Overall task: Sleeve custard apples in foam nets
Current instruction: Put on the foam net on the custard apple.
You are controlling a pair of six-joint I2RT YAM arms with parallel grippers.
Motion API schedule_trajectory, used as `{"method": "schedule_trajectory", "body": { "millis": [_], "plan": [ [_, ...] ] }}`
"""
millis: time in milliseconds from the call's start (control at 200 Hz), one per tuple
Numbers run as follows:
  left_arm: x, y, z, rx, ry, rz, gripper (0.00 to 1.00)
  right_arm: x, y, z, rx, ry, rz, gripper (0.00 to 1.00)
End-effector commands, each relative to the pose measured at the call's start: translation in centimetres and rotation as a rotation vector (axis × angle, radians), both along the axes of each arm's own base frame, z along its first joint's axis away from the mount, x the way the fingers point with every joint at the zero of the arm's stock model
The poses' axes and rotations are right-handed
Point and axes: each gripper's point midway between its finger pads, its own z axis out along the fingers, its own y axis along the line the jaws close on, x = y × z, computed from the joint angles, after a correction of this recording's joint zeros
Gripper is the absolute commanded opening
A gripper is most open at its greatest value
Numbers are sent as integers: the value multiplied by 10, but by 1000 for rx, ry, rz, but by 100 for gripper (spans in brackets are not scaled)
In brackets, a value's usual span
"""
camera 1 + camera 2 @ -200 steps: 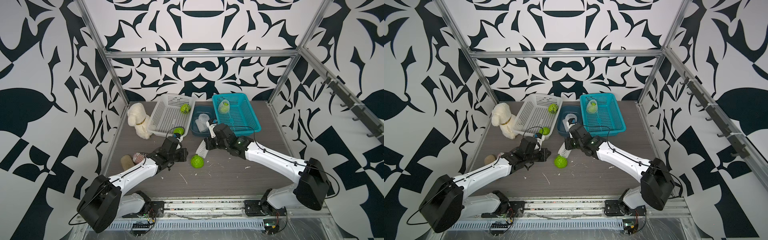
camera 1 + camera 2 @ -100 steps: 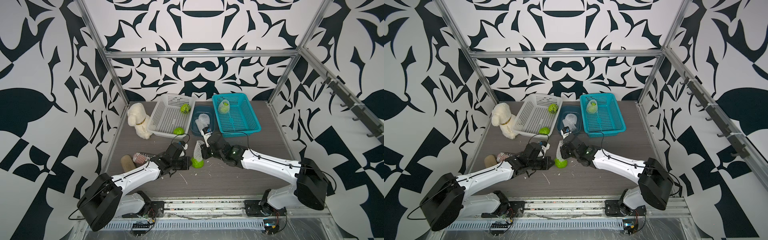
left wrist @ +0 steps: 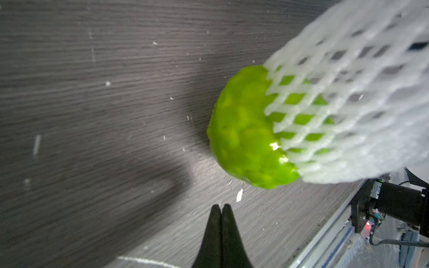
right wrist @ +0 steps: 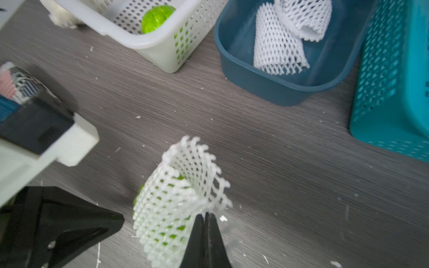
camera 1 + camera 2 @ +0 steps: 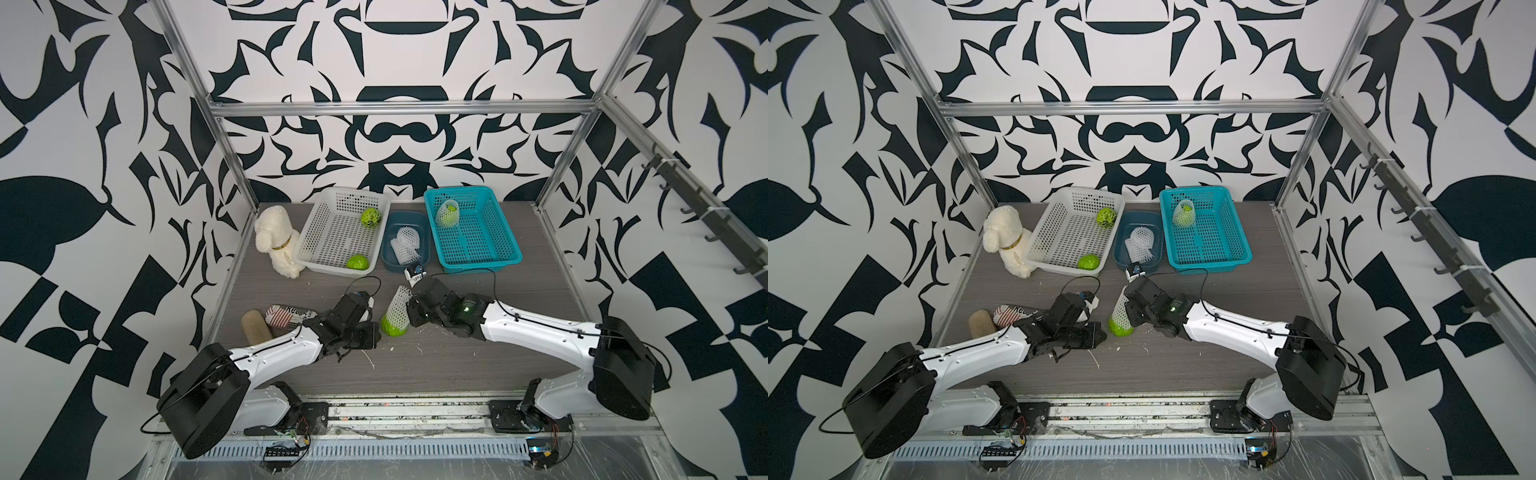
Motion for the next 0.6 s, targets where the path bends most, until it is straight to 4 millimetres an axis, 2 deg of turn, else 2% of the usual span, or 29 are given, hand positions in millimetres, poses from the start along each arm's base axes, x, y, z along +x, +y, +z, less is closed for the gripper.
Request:
{"method": "schedule_trajectory", "body": {
  "millis": [0,140,250,365,470,595],
  "plan": [
    [1,3,-3,6,-9,18,0,1,4,14,-26,-9,27,0],
    [4,6,-2,0,-22,57,0,-1,19,5,-3,19,48,0],
    [7,18,0,32,-46,109,0,0,30,1,9,19,58,0],
    [13,30,8,42,-98,167,0,-1,32,-7,-4,30,61,0],
    [21,37,19,26,-141,217,0,0,37,-5,7,23,64,0],
    [27,40,29,-1,-162,247,4,-4,53,-6,42,44,105,0]
  ]
}}
